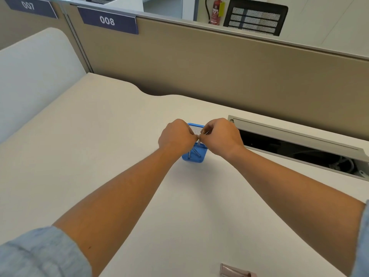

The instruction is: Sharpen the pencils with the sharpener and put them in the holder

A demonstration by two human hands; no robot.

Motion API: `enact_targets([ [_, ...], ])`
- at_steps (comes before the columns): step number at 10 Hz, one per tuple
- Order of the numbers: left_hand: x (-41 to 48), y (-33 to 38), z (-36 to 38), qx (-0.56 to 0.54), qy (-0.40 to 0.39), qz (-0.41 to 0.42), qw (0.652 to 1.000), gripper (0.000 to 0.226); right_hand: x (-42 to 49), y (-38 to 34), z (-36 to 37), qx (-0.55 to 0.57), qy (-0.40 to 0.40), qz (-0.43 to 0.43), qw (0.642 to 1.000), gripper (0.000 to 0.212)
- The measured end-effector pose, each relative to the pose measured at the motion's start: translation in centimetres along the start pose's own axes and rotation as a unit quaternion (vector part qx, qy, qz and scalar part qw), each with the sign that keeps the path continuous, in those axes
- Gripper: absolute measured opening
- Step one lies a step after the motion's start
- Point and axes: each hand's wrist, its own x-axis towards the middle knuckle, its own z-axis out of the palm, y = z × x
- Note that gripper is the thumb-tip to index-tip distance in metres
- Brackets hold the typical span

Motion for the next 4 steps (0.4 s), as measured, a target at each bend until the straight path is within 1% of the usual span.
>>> enact_targets([
  [1,-0.04,-0.05,0.07,-0.003,-0.001,0.003,1.000,0.021,0.11,-0.03,0.07,0.002,0.005,0.001,1.000,0.004],
  [3,-0.19,-0.06,0.05,-0.006,-0.006,0.018,1.000,0.022,0.18,0.05,0.36,-0.001,0.005,0.002,1.000,0.005],
  [4,-0.45,-0.09,0.26,-0.002,0.000,0.031,1.000,0.015,0.08,0.32,0.64,0.025,0.009,-0.004,1.000,0.007],
])
